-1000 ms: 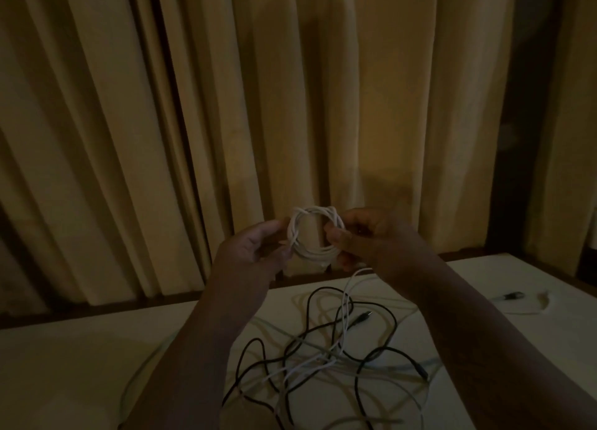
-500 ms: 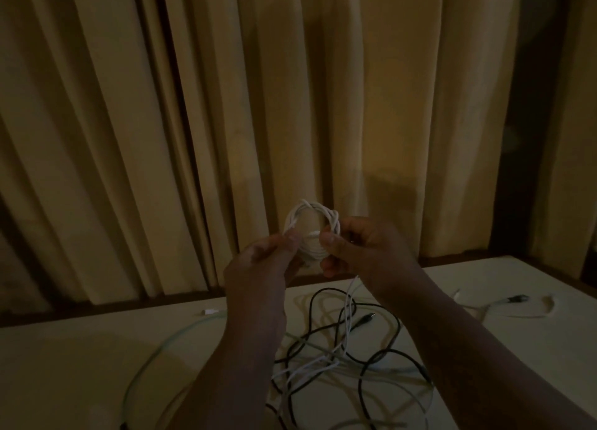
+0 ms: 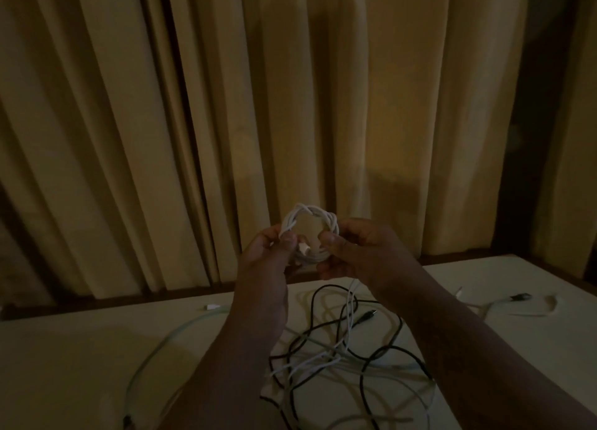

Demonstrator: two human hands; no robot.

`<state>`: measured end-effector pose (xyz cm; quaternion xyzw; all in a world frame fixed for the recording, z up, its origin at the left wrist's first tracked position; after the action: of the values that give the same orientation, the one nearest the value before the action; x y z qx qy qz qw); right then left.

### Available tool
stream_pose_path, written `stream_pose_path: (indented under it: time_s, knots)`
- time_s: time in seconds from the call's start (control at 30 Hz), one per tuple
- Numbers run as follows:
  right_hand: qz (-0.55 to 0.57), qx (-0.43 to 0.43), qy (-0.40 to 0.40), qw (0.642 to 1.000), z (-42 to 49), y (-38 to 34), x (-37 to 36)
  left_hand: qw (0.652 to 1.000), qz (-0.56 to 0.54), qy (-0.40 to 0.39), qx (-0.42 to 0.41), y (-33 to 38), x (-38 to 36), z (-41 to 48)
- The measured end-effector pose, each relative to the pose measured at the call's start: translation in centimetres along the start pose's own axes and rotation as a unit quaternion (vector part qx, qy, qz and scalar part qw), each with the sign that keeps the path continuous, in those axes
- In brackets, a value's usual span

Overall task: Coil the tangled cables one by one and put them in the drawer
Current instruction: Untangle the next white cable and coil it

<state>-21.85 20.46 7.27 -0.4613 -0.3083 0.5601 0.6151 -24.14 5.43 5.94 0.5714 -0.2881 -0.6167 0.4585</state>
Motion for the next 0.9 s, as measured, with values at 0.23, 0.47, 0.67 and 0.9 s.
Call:
stream_pose_path:
  time_s: [0.23,0.47,0.67,0.9]
  knots:
    - [-0.037,0.012,0.041,0.998,0.1,0.5,0.5,0.964,0.179,-0.108,-0.162,1.0,-0.8,-0.5]
    - [-0.081,0.018,0.069,0.994,0.3,0.8,0.8,0.951,0.245,-0.096,-0.164,0.6,-0.5,0.0]
    - [-0.076,-0.057,0.106,0.99,0.7,0.9,2.6,0.988,0.139,-0.053,-0.036,-0.3,0.1,0.4]
    - [-0.005,-0.155,0.089,0.984,-0.8,-0.3,3.9,0.994,0.021,-0.06,0.092,-1.2,-0.5,-0.5]
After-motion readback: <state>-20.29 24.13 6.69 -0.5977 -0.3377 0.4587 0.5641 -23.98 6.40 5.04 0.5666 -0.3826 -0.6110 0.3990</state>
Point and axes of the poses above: each hand's wrist, its own z-axis towards the middle knuckle, its own x-axis out of the back of the hand, y = z × x, the point moved 7 cm from there along z, towards the middle knuckle, and after that the axes turned 14 degrees about y, right-handed, at the moved point
